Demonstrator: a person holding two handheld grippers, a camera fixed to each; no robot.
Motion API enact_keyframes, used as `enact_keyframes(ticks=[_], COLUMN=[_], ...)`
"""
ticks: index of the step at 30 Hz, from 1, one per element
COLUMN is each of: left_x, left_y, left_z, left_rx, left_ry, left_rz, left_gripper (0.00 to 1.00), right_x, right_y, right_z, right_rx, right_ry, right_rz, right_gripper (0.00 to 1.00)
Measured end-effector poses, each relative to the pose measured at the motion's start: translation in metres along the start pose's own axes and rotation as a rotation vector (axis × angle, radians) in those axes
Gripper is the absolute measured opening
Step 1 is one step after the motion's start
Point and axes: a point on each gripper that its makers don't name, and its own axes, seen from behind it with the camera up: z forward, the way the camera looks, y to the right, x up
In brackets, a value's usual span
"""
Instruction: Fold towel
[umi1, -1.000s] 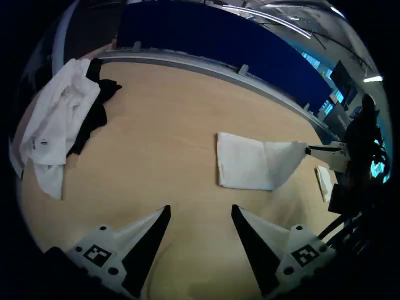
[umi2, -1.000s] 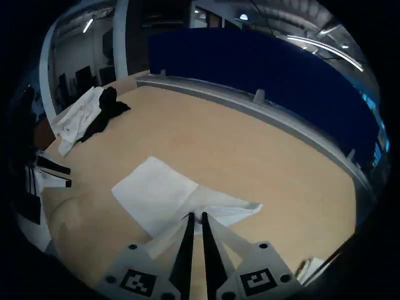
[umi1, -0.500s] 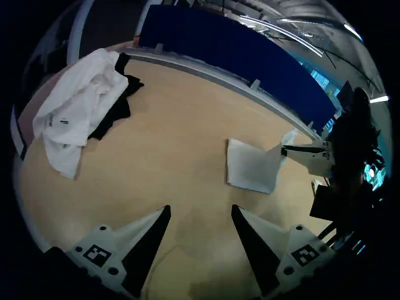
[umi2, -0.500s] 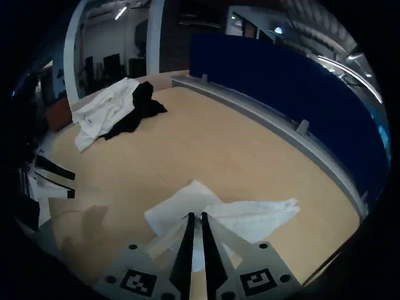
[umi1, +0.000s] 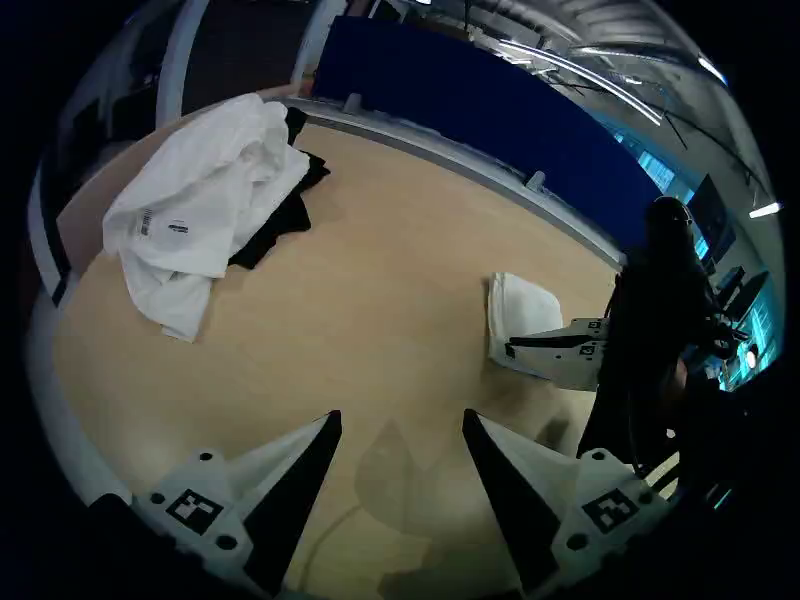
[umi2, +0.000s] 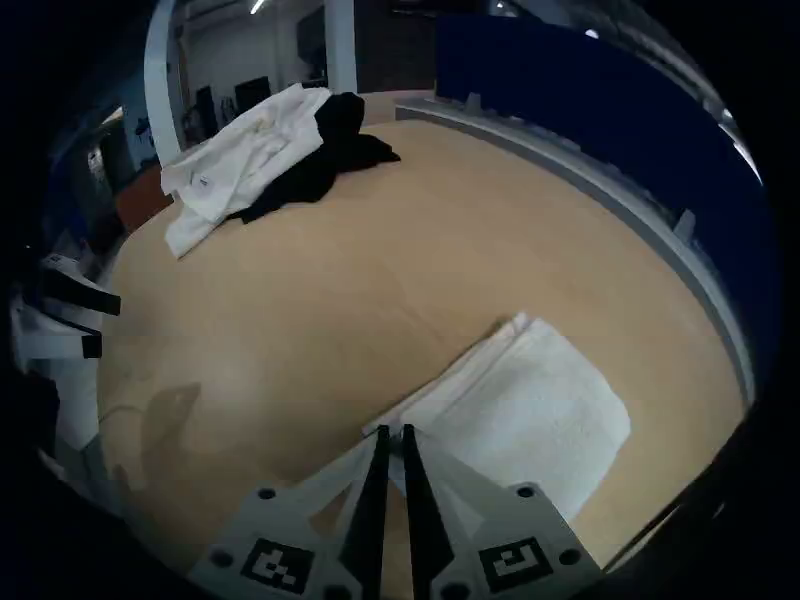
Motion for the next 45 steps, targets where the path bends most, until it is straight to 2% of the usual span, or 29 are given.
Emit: enact_keyframes(ticks=[4, 6, 10, 14, 19, 23, 31, 34, 41, 45], left_x=[0.000, 0.000, 0.000, 0.001, 0.003, 0.004, 0.005, 0.005, 0.004, 0.004], left_y=[-0.002, -0.003, -0.003, -0.002, 0.000, 0.002, 0.008, 0.010, 0.009, 0.008], left_z=[0.000, 0.001, 0.003, 0.004, 0.007, 0.009, 0.014, 0.014, 0.015, 0.015], left_rx=[-0.002, -0.003, -0.002, -0.003, -0.005, -0.008, -0.013, -0.014, -0.013, -0.011], left_ry=[-0.002, -0.004, -0.011, -0.016, -0.020, -0.023, -0.027, -0.029, -0.033, -0.035], left_rz=[-0.010, -0.009, 0.005, 0.019, 0.022, 0.021, 0.032, 0.035, 0.035, 0.032], left_gripper=[0.90, 0.90, 0.90, 0.90, 0.90, 0.90, 0.90, 0.90, 0.90, 0.90], right_x=[0.004, 0.007, 0.004, -0.007, -0.032, -0.057, -0.089, -0.094, -0.097, -0.096], right_y=[0.005, 0.009, 0.018, 0.027, 0.047, 0.061, 0.071, 0.070, 0.070, 0.069], right_z=[-0.005, -0.011, -0.025, -0.039, -0.054, -0.062, -0.062, -0.058, -0.052, -0.052], right_rx=[-0.009, -0.017, -0.034, -0.048, -0.094, -0.125, -0.145, -0.138, -0.134, -0.127], right_ry=[0.019, 0.032, 0.045, 0.049, 0.026, -0.013, -0.067, -0.075, -0.073, -0.070], right_rz=[0.013, 0.022, 0.043, 0.066, 0.097, 0.111, 0.107, 0.110, 0.130, 0.144], right_gripper=[0.11, 0.16, 0.40, 0.53, 0.56, 0.63, 0.63, 0.59, 0.33, 0.24])
